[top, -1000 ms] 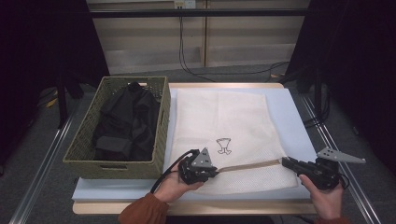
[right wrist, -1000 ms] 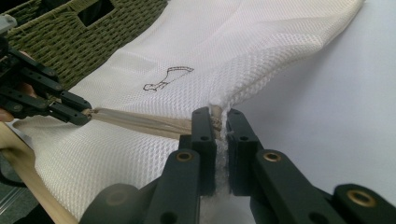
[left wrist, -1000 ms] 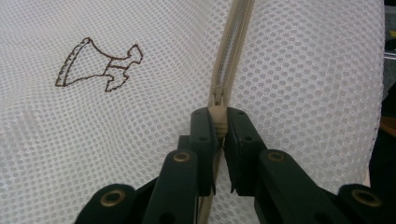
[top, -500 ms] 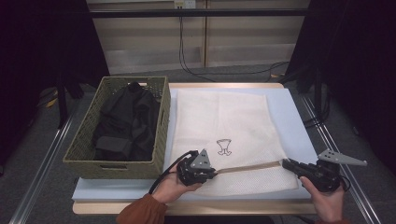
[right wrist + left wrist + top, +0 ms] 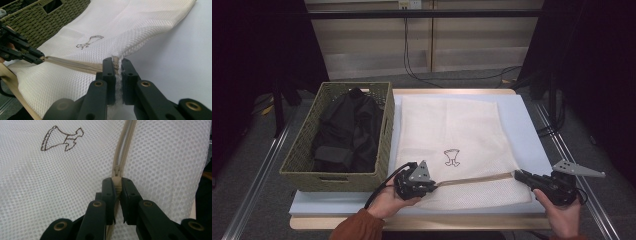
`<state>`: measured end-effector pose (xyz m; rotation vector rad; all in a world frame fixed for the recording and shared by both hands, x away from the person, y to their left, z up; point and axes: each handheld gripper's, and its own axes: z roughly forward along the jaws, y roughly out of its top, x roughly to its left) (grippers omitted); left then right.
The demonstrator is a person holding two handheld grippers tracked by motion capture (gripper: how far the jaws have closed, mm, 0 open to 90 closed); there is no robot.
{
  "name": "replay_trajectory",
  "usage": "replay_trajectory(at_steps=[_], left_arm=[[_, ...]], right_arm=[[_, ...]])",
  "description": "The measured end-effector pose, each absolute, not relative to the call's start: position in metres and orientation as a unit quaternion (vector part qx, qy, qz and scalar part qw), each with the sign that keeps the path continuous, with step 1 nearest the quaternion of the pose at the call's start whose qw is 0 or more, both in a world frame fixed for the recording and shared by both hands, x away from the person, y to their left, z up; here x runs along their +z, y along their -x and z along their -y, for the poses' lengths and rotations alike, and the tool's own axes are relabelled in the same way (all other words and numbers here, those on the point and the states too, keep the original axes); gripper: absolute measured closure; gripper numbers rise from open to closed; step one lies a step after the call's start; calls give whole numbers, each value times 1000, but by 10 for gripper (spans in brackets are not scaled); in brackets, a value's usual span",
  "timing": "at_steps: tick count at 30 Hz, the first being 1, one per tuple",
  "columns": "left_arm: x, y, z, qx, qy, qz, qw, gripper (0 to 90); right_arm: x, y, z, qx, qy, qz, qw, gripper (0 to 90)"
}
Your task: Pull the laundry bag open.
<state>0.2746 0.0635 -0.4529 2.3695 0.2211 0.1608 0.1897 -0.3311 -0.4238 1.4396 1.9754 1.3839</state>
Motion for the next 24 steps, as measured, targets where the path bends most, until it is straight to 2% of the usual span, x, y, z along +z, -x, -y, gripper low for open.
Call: replay_trajectory(at_steps=[24], left_arm=[[-455,-271,-81,72,-927,-98,356,822]], right_arm=[[-423,-189,331,485,-508,-691,170,846]])
